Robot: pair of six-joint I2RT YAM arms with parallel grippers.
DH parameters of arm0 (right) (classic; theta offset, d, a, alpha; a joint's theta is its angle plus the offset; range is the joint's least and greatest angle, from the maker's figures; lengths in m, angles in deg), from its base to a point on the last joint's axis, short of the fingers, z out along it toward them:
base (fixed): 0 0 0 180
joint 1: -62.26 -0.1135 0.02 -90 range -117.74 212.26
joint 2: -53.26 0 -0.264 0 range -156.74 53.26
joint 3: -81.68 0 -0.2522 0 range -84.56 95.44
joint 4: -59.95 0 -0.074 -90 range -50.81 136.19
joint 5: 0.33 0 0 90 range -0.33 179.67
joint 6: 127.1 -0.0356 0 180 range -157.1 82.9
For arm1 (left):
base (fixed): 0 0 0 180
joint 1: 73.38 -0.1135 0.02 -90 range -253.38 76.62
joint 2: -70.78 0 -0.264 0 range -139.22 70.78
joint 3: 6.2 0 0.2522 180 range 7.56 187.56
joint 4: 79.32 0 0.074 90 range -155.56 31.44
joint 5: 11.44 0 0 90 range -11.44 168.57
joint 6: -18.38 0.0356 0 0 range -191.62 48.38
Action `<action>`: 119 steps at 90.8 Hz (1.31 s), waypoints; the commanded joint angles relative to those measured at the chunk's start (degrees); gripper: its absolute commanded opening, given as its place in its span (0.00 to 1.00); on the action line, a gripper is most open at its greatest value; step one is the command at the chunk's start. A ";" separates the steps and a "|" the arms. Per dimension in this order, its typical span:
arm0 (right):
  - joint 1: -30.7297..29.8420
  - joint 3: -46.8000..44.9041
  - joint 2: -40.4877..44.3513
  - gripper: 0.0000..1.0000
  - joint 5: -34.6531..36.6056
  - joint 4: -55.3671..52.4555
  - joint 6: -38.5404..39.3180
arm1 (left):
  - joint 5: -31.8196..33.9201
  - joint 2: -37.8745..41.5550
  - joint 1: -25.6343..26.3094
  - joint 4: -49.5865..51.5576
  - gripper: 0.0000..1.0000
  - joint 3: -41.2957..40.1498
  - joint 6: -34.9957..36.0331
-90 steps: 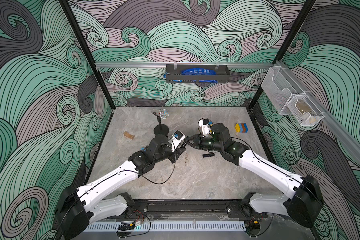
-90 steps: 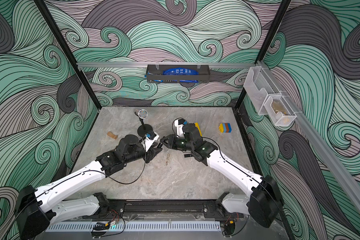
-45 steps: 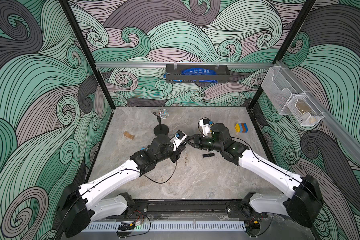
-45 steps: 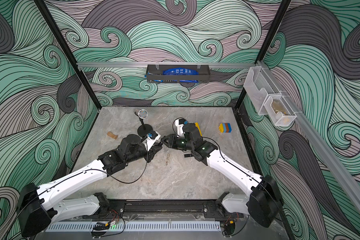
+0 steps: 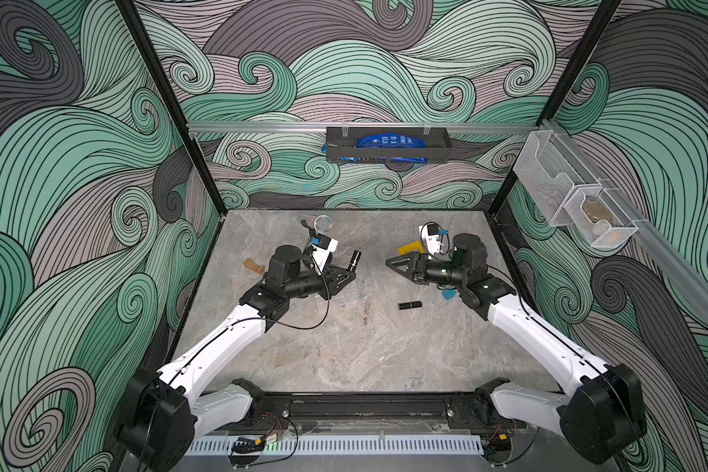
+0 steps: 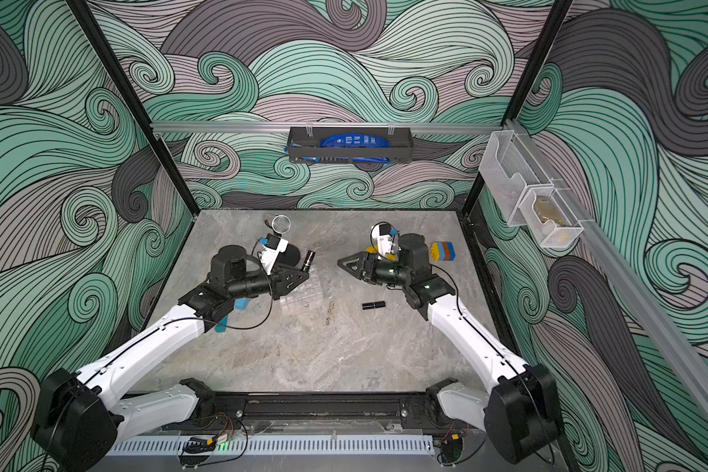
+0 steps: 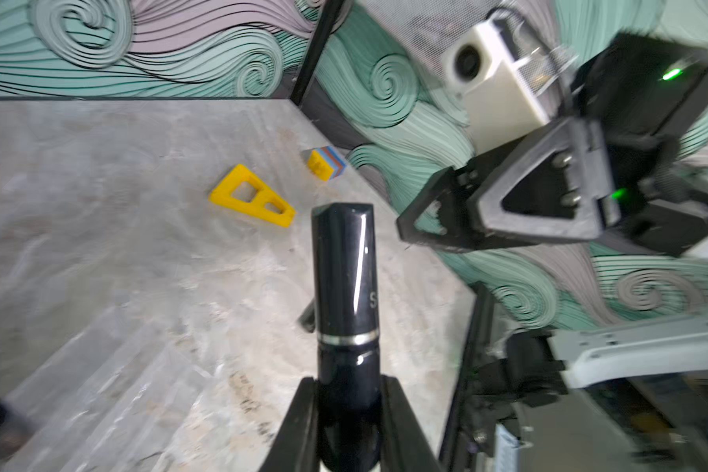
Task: Arrange the lipsticks in the organizer
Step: Pick up the lipstick at the center of the board, then place the lipstick in the storage box.
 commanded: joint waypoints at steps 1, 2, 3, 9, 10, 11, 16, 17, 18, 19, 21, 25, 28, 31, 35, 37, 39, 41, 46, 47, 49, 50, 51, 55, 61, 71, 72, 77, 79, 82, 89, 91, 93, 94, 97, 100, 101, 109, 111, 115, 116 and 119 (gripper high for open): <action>-0.76 0.70 0.37 0.58 -4.82 2.16 0.97 | -13.59 -1.33 -0.57 -9.49 0.06 0.49 -7.04; -0.76 0.70 0.37 0.58 -4.82 2.16 0.97 | -13.73 -1.46 -0.56 -9.19 0.06 0.67 -6.81; -1.33 1.07 0.10 0.58 -4.50 1.84 1.09 | -13.80 -1.66 -0.56 -8.92 0.06 0.85 -6.57; -2.70 2.72 -0.71 0.58 -2.63 0.27 2.06 | -13.89 -2.58 -0.60 -6.62 0.06 1.67 -3.95; -3.22 3.17 -0.89 0.58 -2.15 -0.27 2.38 | -13.66 -2.70 -0.57 -5.91 0.06 1.79 -3.38; -3.66 3.57 -1.07 0.58 -1.38 -0.94 2.71 | -13.42 -2.81 -0.52 -5.04 0.05 1.84 -2.74; -5.59 6.31 -2.16 0.58 2.73 -4.60 4.84 | -10.90 -3.03 -0.19 -1.21 0.05 2.27 0.30; -5.86 6.85 -2.54 0.58 3.34 -5.17 5.17 | -10.41 -2.88 -0.11 -0.58 0.05 2.31 1.16; -6.25 7.48 -2.73 0.58 3.91 -6.07 5.51 | -9.68 -2.81 -0.02 -0.21 0.05 2.28 1.86; -6.63 8.05 -3.00 0.58 4.73 -6.52 5.86 | -9.27 -2.69 0.06 0.41 0.05 2.27 2.56; -7.19 9.15 -3.47 0.58 6.33 -8.00 6.77 | -8.13 -2.39 0.22 1.34 0.05 2.23 3.68; -8.39 11.00 -4.52 0.57 9.35 -10.36 7.83 | -6.55 -1.78 0.55 2.95 0.05 2.01 5.91; -9.10 12.01 -5.19 0.56 10.93 -11.20 8.17 | -5.78 -1.37 0.74 3.84 0.05 1.93 7.07; -9.79 12.89 -5.83 0.55 12.02 -12.12 8.49 | -5.25 -0.93 0.87 4.20 0.05 1.83 7.85; -10.67 14.10 -6.64 0.53 13.83 -13.45 8.99 | -5.18 -0.54 0.98 4.17 0.05 1.67 8.18; -11.08 14.61 -7.04 0.53 14.62 -14.06 9.25 | -5.17 -0.34 0.97 4.25 0.05 1.62 8.31; -11.65 15.09 -7.40 0.52 15.33 -14.61 9.51 | -5.11 -0.18 1.02 4.21 0.05 1.57 8.39; -11.90 15.54 -7.76 0.52 15.90 -15.01 9.67 | -5.09 -0.01 1.05 4.15 0.05 1.56 8.43; -12.42 15.98 -8.30 0.52 16.45 -15.20 9.55 | -4.98 0.07 1.06 4.07 0.05 1.47 8.59; -12.52 16.00 -8.33 0.52 16.49 -15.12 9.50 | -4.99 0.07 1.09 4.09 0.05 1.47 8.65; -12.73 16.05 -8.47 0.51 16.52 -15.07 9.42 | -4.97 0.07 1.11 4.10 0.05 1.44 8.74; -12.81 16.12 -8.55 0.51 16.61 -15.06 9.31 | -4.94 0.08 1.07 4.10 0.05 1.45 8.76; -12.89 16.20 -8.64 0.51 16.61 -15.06 9.25 | -4.88 0.08 1.09 4.06 0.05 1.41 8.78; -13.31 16.54 -9.04 0.51 16.85 -15.32 9.25 | -4.42 0.08 1.17 4.14 0.05 1.31 8.91; -13.58 17.02 -9.61 0.51 17.31 -16.10 9.39 | -3.49 0.16 1.26 4.63 0.05 1.29 9.46; -13.64 17.11 -9.94 0.51 19.15 -17.13 9.98 | -1.35 0.50 1.63 6.39 0.04 1.46 11.38; -13.61 17.09 -9.99 0.51 19.20 -17.15 10.03 | -1.11 0.51 1.68 6.52 0.04 1.46 11.54; -13.59 17.00 -10.17 0.50 19.04 -16.96 9.88 | 0.20 0.71 2.01 7.15 0.04 1.50 12.48; -13.61 16.85 -10.27 0.49 18.78 -16.74 9.76 | 0.70 0.76 2.24 7.39 0.04 1.54 12.81; -13.60 16.70 -10.57 0.48 18.37 -16.31 9.49 | 1.49 0.86 2.45 7.78 0.04 1.47 13.46; -13.60 15.90 -11.18 0.46 16.48 -14.76 8.53 | 2.78 0.98 3.02 8.35 0.04 1.43 14.44; -13.59 15.43 -11.29 0.45 15.66 -14.10 8.12 | 3.10 0.96 3.18 8.53 0.05 1.39 14.64; -13.48 14.99 -11.50 0.45 15.01 -13.41 7.58 | 3.33 1.00 3.37 8.64 0.05 1.44 14.89; -13.45 14.75 -11.56 0.45 14.54 -12.91 7.24 | 3.47 0.93 3.47 8.75 0.05 1.50 14.96; -13.22 14.05 -11.73 0.44 13.64 -11.82 6.34 | 3.89 0.94 3.63 9.06 0.04 1.54 15.39; -13.04 13.54 -12.00 0.43 12.54 -10.89 5.54 | 4.21 1.00 3.94 9.42 0.04 1.53 15.76; -13.01 13.41 -12.03 0.43 12.34 -10.56 5.30 | 4.26 1.02 3.98 9.49 0.04 1.50 15.88; -12.98 13.40 -12.78 0.40 11.44 -9.81 4.46 | 5.15 1.21 4.55 10.10 0.04 1.42 16.70; -12.98 13.56 -12.99 0.39 11.23 -9.90 4.36 | 5.30 1.21 4.68 10.26 0.05 1.50 16.88; -12.98 13.82 -13.46 0.37 10.66 -10.07 4.31 | 5.60 1.26 4.85 10.65 0.05 1.54 17.19; -12.93 13.91 -13.55 0.36 10.47 -10.15 4.29 | 5.66 1.28 4.83 10.76 0.05 1.59 17.30; -12.89 14.10 -13.82 0.33 9.87 -10.40 4.23 | 5.96 1.30 4.88 11.14 0.05 1.65 17.44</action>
